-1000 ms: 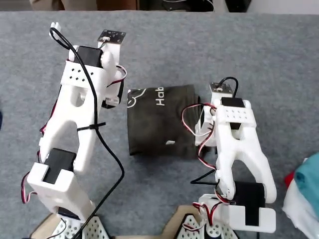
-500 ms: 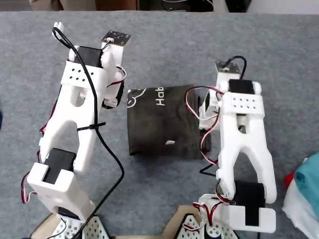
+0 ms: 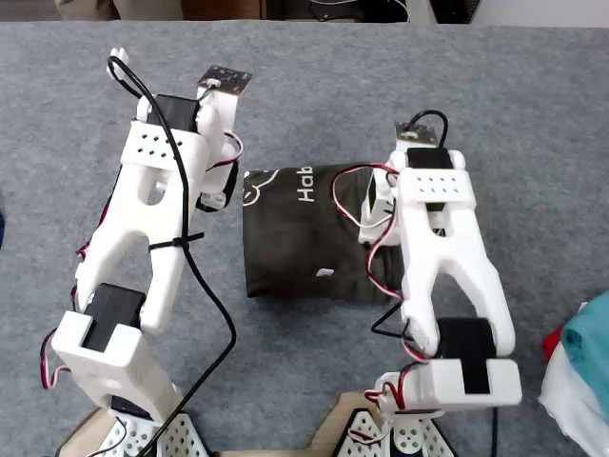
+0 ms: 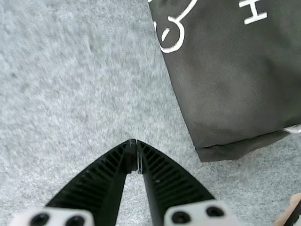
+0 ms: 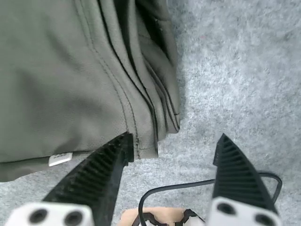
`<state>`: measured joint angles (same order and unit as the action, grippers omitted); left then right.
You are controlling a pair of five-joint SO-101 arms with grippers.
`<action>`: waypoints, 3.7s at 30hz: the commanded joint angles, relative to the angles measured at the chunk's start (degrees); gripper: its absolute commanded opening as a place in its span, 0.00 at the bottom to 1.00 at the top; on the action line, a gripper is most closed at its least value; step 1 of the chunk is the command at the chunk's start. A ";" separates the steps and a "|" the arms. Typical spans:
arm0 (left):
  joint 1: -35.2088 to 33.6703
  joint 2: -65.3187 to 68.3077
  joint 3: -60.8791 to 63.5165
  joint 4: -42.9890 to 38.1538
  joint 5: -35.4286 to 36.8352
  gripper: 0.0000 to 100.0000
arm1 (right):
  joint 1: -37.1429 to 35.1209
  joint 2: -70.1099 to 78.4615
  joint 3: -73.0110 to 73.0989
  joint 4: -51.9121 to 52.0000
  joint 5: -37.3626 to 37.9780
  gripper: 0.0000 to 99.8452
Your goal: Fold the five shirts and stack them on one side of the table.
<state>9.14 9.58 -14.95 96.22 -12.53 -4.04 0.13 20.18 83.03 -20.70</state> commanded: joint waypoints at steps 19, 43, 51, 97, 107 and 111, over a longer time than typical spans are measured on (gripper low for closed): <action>-4.13 -2.77 -0.09 -2.02 -0.44 0.02 | -1.10 19.12 -3.56 -6.77 2.11 0.12; -4.31 -2.86 -0.09 -1.76 -2.81 0.02 | 13.05 13.76 -23.69 -3.16 17.14 0.00; -4.31 -3.12 -0.09 -1.67 -2.81 0.02 | 15.78 16.13 -33.36 -3.34 30.68 0.00; -14.86 -3.30 0.00 0.09 -5.19 0.02 | 12.70 34.59 -36.79 -3.34 -15.21 0.27; -14.68 -3.30 0.00 0.09 -5.19 0.02 | 12.26 40.66 -36.97 -7.65 -15.30 0.27; -14.59 -2.86 0.00 0.00 -5.19 0.02 | 12.44 41.89 -39.25 -7.65 -15.30 0.27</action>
<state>-5.19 9.58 -14.77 95.78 -17.10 9.32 40.31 -17.54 76.62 -35.47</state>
